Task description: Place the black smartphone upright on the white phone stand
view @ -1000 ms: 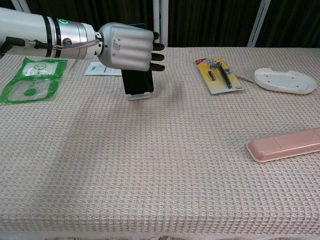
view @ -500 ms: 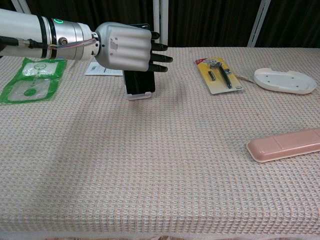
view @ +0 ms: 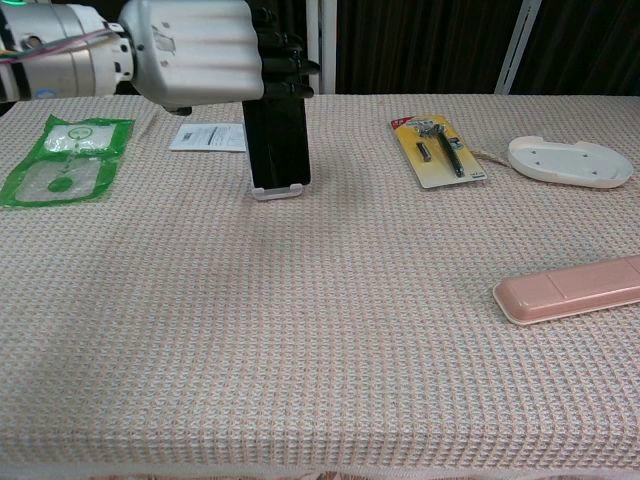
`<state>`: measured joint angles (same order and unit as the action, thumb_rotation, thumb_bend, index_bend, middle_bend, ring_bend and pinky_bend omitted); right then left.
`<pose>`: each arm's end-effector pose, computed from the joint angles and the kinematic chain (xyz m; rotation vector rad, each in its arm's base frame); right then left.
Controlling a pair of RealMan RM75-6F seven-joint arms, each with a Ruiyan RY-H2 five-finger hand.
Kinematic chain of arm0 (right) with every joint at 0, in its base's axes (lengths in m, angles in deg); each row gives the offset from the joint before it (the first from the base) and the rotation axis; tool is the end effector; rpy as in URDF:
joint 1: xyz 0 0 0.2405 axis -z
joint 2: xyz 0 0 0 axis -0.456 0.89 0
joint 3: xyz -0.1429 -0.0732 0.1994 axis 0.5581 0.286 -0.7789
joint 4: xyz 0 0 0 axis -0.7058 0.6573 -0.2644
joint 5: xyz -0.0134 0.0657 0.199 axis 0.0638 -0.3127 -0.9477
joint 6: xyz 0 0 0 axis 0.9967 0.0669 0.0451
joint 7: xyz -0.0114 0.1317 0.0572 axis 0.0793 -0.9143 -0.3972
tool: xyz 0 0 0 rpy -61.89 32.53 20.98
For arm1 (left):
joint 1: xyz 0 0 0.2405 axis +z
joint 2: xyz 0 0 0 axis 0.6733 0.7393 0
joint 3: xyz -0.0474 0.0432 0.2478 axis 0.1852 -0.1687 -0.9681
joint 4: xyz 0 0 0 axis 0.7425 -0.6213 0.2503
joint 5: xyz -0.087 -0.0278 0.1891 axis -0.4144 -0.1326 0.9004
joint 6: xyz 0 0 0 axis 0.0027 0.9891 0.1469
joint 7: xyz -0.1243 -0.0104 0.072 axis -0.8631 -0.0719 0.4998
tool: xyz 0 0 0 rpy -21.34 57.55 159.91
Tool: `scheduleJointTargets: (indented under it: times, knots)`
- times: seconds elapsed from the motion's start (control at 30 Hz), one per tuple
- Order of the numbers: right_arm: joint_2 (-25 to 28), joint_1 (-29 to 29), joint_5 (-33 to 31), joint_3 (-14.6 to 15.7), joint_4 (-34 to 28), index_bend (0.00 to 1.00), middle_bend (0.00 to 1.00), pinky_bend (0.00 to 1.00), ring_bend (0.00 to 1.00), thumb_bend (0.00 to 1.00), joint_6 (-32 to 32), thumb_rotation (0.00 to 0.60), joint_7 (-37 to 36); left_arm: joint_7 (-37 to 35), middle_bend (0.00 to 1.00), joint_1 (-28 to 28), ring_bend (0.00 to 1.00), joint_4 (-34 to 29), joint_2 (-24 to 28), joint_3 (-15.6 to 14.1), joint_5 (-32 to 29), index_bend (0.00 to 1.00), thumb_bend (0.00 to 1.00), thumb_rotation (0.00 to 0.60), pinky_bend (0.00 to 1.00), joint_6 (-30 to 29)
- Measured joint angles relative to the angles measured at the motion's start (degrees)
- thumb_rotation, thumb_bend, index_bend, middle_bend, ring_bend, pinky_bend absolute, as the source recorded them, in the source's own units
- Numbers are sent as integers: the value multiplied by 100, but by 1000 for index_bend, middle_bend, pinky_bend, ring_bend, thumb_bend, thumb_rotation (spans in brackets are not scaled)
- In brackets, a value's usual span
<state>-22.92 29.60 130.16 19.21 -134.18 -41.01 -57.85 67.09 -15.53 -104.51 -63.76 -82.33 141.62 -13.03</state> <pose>-0.3504 -0.1481 0.2029 1.1910 -0.8851 0.8512 -0.0749 0.3728 0.0170 -2.0640 0.7002 -0.4452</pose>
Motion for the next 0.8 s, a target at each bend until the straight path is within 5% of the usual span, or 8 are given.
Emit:
scheduleJointTargets:
  times: [0.2,0.43,0.67,0.8]
  knots:
    - [-3,-20,55,-1,0,0,0,0,0,265,-27,600,13,-294,36,1164,53,-1102,613,-149,-52,20,32,600,205,-1718]
    - [-55,-66,263,74,31,0,0,0,0,238,-24,600,80,-1760,50,3118,54,-1535,922,-508,-22,23,30,579,205,-4130]
    - [-90,-121,564,306,89,0,0,0,0,236,95,600,180,-3956,33,4280,54,-1309,883,-735,-545,23,31,350,205,-4727]
    - [-165,-145,628,373,164,0,0,0,0,236,152,600,202,-4956,28,4808,54,-899,814,-881,-711,23,30,327,205,-4765]
